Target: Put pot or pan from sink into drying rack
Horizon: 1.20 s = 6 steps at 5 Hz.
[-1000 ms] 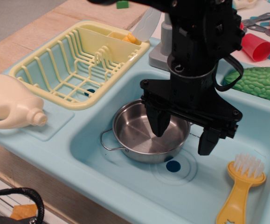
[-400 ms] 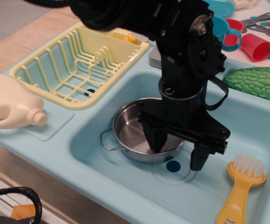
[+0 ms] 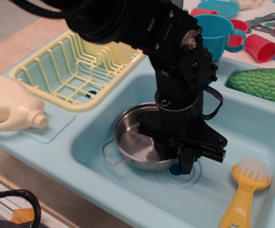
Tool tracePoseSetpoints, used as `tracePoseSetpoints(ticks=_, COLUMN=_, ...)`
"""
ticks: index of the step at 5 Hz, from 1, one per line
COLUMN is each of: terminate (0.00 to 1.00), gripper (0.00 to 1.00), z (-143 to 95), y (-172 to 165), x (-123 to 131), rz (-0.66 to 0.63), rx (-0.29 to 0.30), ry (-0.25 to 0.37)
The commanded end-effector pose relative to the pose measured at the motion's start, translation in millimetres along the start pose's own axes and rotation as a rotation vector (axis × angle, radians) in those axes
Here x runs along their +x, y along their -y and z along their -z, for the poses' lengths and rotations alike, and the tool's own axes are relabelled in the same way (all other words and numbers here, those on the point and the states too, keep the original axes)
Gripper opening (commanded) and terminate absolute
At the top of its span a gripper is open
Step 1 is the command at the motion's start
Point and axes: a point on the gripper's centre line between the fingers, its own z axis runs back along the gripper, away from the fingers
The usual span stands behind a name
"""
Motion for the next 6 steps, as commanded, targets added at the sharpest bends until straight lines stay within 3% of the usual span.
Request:
tracePoseSetpoints(ticks=1, terminate=0.0, gripper=0.0, z=-19.3, y=4.5, x=3.7, rz=0.003, rx=0.04, ry=0.029)
tracePoseSetpoints(ticks=3, terminate=0.0, gripper=0.0, z=-61.0, y=21.0, x=9.1, rz=0.044, rx=0.141, ry=0.072)
tracePoseSetpoints(ticks=5, terminate=0.0, gripper=0.0, z=-100.2, y=12.5, x=17.8, rz=0.068, rx=0.245, ry=0.195)
tracePoseSetpoints(ticks=6, terminate=0.0, gripper=0.0, z=-103.2, y=-5.9, x=26.6, rz=0.064, rx=0.298, ry=0.177)
